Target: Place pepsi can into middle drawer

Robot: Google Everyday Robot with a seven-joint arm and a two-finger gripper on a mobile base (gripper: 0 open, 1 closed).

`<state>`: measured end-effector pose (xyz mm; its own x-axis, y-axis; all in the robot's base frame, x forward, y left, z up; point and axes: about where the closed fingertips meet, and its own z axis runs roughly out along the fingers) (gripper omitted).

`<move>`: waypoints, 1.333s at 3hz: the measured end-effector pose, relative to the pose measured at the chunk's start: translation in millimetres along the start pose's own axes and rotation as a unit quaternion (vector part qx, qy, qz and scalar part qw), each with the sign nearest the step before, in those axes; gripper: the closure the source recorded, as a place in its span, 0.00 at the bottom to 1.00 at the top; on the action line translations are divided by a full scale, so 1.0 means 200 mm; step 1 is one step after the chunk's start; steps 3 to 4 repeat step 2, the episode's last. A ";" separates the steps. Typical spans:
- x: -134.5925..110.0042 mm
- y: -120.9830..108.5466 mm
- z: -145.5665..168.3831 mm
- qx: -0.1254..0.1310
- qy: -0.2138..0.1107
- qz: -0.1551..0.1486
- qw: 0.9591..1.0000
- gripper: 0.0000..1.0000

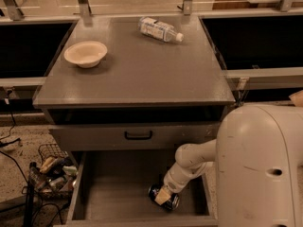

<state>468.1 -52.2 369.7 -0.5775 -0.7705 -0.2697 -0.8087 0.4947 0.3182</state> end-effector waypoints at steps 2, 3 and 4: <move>0.00 0.00 0.00 0.000 0.000 0.000 1.000 0.00; 0.00 0.00 0.00 0.000 0.000 0.000 1.000 0.00; 0.00 0.00 0.00 0.000 0.000 0.000 1.000 0.00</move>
Offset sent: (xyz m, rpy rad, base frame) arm 0.0000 0.0000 0.0000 0.0000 0.0000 0.0000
